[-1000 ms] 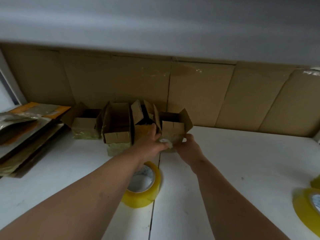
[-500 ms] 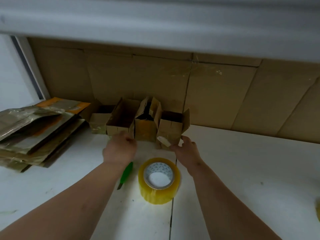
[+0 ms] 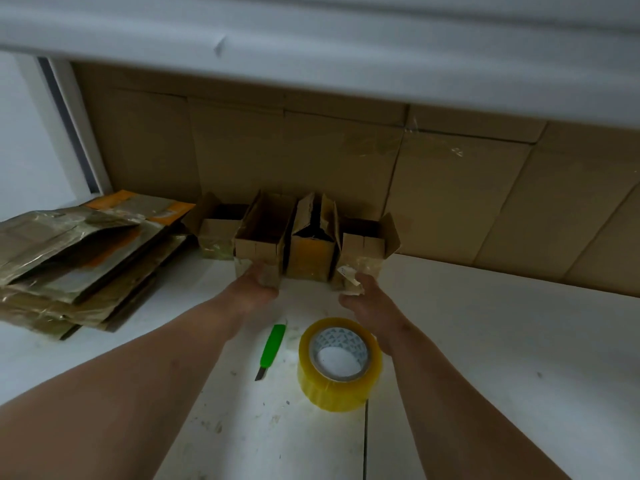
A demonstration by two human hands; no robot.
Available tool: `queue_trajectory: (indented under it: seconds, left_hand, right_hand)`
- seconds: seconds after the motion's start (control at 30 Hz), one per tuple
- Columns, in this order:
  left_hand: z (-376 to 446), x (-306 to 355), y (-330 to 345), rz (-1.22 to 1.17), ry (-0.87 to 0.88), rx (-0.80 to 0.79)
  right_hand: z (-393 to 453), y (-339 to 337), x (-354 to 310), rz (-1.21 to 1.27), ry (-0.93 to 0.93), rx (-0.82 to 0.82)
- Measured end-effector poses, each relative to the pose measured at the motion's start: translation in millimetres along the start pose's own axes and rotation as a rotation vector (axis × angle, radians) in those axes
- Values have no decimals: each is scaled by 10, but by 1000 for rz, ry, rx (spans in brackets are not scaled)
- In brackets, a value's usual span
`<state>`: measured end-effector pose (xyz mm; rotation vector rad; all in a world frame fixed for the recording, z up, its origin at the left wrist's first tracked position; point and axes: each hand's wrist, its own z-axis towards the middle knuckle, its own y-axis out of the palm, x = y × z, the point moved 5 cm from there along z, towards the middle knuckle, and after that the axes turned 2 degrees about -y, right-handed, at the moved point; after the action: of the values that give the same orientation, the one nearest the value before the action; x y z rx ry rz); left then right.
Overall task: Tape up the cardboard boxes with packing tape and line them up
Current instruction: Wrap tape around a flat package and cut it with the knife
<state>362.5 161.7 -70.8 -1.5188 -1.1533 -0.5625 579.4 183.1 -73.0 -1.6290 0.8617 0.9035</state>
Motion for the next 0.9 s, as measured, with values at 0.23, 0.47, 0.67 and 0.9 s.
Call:
queue_trajectory:
  seconds: [0.23,0.47,0.67,0.9]
  left_hand:
    - [-68,-92,-28,43,53,88]
    - [-345,-307,-547,312,45,393]
    - [-682,-687,-1471,466,6,665]
    - [-690,-1107,-2365,841,29,608]
  right_hand:
    - [-149,-45,-205,-236,-134,86]
    - [-273,392,-722,-346,-275,48]
    - [-321,1337,-1019,-452,-390,-109]
    - [-256,2323,-1356,-799,-543,-79]
